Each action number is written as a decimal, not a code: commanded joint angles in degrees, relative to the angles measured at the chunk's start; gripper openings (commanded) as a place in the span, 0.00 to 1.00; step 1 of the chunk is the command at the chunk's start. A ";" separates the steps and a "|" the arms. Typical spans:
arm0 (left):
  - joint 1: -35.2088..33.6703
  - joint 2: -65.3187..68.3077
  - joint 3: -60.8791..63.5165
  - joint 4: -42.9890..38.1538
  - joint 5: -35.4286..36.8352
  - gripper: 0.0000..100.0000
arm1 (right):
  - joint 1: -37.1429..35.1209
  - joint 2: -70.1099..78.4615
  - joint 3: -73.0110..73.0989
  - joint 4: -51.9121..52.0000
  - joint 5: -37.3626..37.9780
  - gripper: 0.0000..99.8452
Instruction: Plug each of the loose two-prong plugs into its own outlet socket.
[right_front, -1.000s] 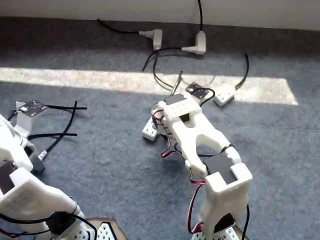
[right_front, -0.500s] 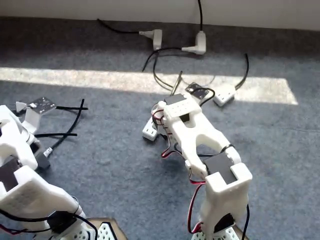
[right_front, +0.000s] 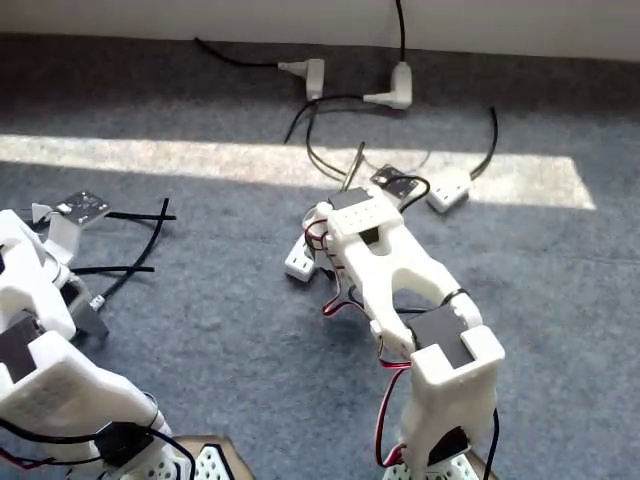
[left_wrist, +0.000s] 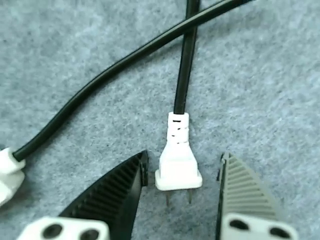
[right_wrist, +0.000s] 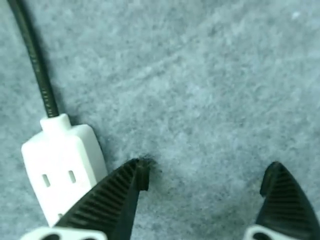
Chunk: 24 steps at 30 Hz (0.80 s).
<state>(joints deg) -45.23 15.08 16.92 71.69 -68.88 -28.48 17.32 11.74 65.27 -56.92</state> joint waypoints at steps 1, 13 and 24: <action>1.19 -2.42 -0.22 -1.49 0.44 0.24 | 0.75 -3.12 -0.04 -0.57 0.62 0.34; 1.63 -2.33 2.15 -1.49 0.00 0.02 | 0.75 -3.12 -0.22 -0.57 0.62 0.34; 9.01 -9.36 -4.97 -1.05 10.90 0.01 | 0.75 -3.12 0.13 -5.32 0.70 0.34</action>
<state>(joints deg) -41.19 12.62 18.24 70.90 -67.82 -28.48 17.32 11.82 62.55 -56.92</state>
